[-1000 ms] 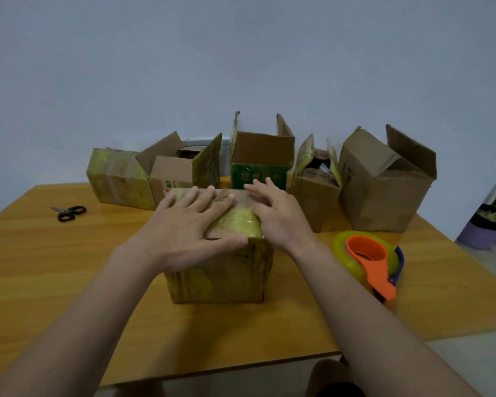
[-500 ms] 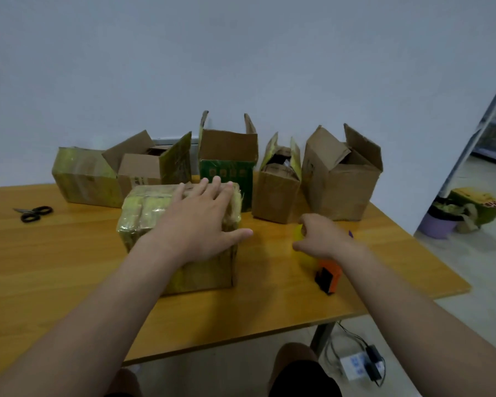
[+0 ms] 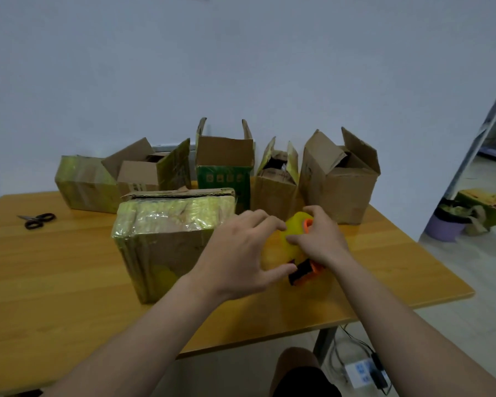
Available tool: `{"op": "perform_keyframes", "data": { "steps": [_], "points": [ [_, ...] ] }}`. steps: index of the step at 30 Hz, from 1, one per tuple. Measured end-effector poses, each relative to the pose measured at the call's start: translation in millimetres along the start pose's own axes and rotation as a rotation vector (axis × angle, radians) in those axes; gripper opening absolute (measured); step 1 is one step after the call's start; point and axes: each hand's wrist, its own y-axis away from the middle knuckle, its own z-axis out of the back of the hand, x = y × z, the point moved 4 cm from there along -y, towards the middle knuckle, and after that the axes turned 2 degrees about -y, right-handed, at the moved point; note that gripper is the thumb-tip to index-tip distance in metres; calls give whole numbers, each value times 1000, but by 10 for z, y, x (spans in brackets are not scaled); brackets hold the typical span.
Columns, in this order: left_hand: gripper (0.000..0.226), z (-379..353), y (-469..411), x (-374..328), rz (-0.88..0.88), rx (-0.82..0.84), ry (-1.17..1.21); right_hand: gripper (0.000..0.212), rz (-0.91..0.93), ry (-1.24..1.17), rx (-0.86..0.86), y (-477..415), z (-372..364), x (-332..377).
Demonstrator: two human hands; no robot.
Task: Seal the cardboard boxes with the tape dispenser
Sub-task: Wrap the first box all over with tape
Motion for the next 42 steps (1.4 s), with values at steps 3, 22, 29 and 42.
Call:
{"op": "perform_keyframes", "data": {
  "steps": [3,22,29,42],
  "points": [
    [74,-119,5,-83,2,48,6,81,-31,-275,-45,86,28,139],
    [35,-83,132,21,122,3,216,77,83,-671,-22,441,-115,401],
    [35,-79,77,0,60,26,203,75,150,-657,-57,469,-52,365],
    [26,-143,209,-21,26,33,216,72,138,-640,-107,422,-96,286]
  ]
}}
